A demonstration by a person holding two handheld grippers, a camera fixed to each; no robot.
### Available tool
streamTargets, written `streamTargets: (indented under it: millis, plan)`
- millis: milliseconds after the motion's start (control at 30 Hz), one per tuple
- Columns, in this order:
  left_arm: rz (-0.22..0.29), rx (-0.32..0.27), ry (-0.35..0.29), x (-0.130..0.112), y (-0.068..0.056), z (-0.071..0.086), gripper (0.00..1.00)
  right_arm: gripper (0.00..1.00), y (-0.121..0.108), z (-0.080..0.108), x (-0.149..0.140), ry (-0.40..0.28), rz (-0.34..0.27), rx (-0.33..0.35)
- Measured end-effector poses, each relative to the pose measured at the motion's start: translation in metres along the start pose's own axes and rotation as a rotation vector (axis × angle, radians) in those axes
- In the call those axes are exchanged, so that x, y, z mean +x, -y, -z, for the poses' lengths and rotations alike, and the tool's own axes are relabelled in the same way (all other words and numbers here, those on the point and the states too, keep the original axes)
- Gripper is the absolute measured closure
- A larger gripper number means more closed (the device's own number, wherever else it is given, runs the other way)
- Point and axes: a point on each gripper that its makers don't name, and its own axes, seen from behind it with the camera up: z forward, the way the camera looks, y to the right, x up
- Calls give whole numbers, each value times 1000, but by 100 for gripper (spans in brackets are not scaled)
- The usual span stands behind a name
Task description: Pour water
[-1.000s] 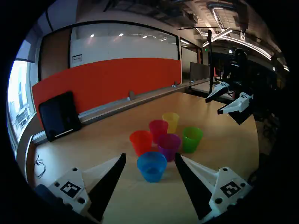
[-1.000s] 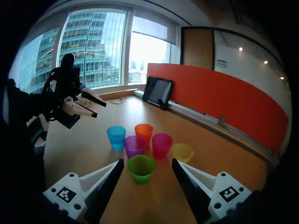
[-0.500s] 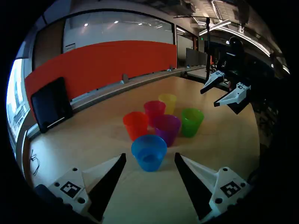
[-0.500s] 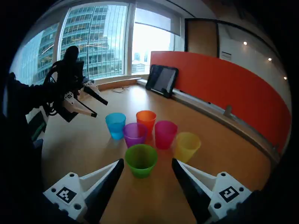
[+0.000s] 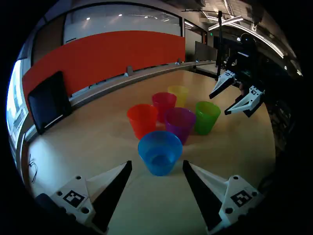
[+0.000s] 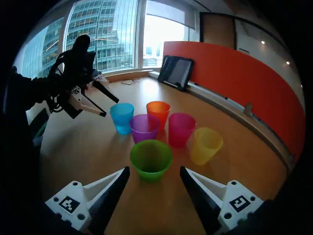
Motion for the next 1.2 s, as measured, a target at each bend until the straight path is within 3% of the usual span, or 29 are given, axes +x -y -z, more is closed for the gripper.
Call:
streamTargets:
  millis: [700,1200]
  plan:
    - [8,-41,16,-2,-2,-34,3,1,6,-44,-10,47,-3,46]
    - [9,-49,5,7,-3,-45,3,1,5,-51,-4,35,-14,42]
